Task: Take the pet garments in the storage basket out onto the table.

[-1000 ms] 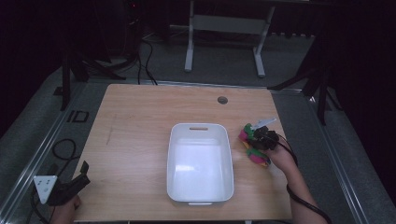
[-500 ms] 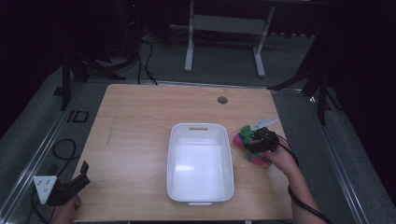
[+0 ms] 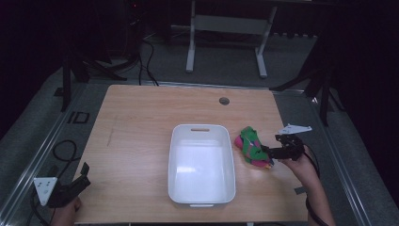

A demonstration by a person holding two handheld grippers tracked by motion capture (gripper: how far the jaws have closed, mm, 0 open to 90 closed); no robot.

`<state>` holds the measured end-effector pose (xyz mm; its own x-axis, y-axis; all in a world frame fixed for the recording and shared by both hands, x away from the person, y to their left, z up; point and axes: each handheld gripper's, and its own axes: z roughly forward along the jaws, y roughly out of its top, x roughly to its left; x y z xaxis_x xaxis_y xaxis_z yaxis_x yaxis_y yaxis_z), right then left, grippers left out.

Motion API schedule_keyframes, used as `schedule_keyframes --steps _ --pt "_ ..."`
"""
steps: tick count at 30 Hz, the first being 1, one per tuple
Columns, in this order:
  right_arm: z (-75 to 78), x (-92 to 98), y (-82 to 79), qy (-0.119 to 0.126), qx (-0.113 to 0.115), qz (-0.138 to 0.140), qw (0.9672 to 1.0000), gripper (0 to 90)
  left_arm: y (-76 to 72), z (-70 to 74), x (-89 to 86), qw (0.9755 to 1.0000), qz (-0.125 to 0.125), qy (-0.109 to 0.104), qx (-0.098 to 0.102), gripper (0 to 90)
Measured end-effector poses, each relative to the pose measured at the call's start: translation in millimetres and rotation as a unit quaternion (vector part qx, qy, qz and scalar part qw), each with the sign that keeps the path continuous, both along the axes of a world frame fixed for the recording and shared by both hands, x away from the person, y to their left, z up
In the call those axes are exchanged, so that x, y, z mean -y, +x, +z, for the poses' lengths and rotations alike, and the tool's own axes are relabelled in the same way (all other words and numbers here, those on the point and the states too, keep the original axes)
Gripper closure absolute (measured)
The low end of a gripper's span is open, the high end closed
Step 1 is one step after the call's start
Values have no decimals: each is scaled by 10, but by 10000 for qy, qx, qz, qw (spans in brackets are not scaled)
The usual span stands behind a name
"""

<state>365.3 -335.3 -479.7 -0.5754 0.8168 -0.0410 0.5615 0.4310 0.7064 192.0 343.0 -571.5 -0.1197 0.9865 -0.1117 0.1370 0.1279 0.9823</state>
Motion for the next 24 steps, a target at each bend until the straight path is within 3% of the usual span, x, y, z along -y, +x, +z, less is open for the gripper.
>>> schedule_keyframes --steps 4,8,12,15,24 --pt "-117 128 -73 75 10 -149 9999 107 0 0 0 10000 1 -4 3 12" --pt "-228 245 -152 103 315 -540 9980 103 -1 -1 2 10000 4 9 8 12" --pt "-317 367 -257 317 584 -967 9931 103 -3 -2 6 10000 1 30 22 12" --pt "-386 438 -327 344 694 -1205 9897 104 -5 -1 10 10000 -10 26 15 12" --pt "-535 591 -588 386 959 -1673 9805 105 -8 -1 12 10000 -12 61 1 12"
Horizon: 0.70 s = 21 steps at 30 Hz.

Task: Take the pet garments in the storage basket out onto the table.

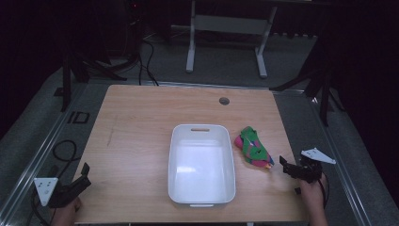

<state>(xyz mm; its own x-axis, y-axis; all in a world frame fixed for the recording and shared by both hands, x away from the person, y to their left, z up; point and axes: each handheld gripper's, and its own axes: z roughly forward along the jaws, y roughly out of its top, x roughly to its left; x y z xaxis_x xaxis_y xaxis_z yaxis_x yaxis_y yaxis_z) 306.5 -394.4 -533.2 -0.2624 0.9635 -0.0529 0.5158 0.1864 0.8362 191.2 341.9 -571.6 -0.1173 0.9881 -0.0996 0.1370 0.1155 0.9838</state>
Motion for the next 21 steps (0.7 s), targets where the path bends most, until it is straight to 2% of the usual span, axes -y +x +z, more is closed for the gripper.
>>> schedule_keyframes --steps 1,4,9,13,18,21 --pt "-35 33 -77 59 88 -150 9998 123 0 0 1 10000 8 5 2 12" --pt "-80 63 -171 240 159 -261 9992 126 1 0 2 10000 12 6 0 12" --pt "-146 62 -260 123 210 -515 9984 127 0 -1 2 10000 15 14 10 12" --pt "-207 77 -365 51 441 -831 9955 126 -1 -1 1 10000 19 5 9 12" --pt "-210 115 -415 208 551 -924 9940 127 0 -2 7 10000 31 4 40 12" --pt "-207 123 -484 269 696 -961 9926 127 -1 -2 7 10000 31 -1 34 12"
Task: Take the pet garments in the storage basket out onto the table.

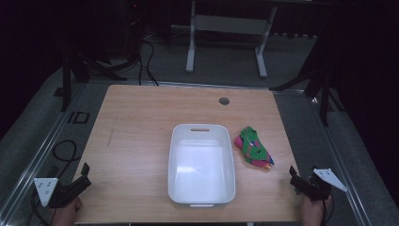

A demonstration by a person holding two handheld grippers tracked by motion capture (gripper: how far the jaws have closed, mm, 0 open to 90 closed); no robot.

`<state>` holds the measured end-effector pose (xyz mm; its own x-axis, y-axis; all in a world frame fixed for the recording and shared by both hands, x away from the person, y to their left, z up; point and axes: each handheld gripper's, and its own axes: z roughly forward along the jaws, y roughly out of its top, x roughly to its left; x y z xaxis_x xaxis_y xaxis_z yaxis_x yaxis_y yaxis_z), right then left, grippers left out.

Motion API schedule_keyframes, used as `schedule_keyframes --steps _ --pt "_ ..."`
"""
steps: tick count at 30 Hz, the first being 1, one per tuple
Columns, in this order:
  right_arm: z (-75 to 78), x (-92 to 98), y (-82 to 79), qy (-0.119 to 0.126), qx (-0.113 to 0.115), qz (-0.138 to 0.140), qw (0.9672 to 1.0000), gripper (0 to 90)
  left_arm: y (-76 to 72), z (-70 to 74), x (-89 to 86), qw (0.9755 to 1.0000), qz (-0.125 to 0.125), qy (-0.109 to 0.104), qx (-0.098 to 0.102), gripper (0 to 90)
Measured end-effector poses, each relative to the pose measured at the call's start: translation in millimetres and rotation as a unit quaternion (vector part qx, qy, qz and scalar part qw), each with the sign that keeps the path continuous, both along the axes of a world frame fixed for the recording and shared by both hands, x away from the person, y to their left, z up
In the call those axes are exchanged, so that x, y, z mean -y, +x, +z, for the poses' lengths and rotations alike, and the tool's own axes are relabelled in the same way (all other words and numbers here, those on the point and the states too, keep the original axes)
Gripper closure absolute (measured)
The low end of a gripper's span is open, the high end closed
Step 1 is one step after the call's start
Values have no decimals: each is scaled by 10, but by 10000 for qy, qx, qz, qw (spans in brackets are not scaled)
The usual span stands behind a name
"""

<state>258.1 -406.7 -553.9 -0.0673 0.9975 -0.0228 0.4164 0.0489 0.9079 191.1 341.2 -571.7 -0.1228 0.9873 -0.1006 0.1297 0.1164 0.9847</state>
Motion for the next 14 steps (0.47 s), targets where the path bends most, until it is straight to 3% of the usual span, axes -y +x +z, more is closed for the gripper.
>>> schedule_keyframes --steps 8,14 --pt "-23 16 -98 64 174 -89 9998 128 -5 -1 4 10000 10 -6 12 12" --pt "-23 11 -88 40 123 -29 9999 130 -4 0 0 10000 8 -16 -3 12"
